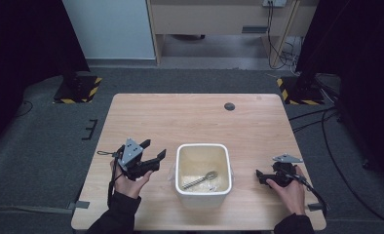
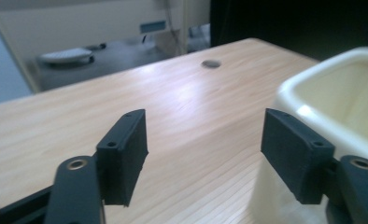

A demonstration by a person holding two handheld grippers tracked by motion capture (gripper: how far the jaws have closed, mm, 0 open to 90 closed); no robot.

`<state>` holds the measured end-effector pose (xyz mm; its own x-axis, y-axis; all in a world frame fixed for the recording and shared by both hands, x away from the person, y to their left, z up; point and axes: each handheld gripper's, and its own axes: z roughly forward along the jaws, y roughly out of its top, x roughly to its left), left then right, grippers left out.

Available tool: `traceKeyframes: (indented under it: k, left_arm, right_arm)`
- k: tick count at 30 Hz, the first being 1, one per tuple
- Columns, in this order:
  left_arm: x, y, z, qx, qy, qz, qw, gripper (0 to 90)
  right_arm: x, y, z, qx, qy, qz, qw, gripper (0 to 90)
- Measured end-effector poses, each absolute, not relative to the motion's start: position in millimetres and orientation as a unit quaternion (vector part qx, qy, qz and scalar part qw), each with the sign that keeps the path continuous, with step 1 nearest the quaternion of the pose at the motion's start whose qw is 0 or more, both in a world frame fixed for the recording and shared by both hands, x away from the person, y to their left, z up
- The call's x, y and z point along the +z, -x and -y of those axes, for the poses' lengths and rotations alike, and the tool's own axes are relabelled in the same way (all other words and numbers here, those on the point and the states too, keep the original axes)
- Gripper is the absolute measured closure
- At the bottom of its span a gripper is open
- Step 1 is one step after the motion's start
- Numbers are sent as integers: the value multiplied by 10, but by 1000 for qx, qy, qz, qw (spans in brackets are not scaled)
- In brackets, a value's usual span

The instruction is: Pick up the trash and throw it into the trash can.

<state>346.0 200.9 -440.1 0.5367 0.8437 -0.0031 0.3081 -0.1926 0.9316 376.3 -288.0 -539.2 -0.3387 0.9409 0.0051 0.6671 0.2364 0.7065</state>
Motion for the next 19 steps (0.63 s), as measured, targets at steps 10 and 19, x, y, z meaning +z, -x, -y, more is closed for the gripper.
traceKeyframes:
  k: [10, 19]
  left_arm:
    - [-4961, -3521, -2382, 243, -752, -464, 401, 191]
    - [-5252, -3557, -2554, 222, -766, -498, 341, 163]
  right_arm:
    - [-5392, -3763, 2880, 314, -532, -755, 218, 5]
    - [-5391, -3763, 2881, 314, -532, -755, 218, 5]
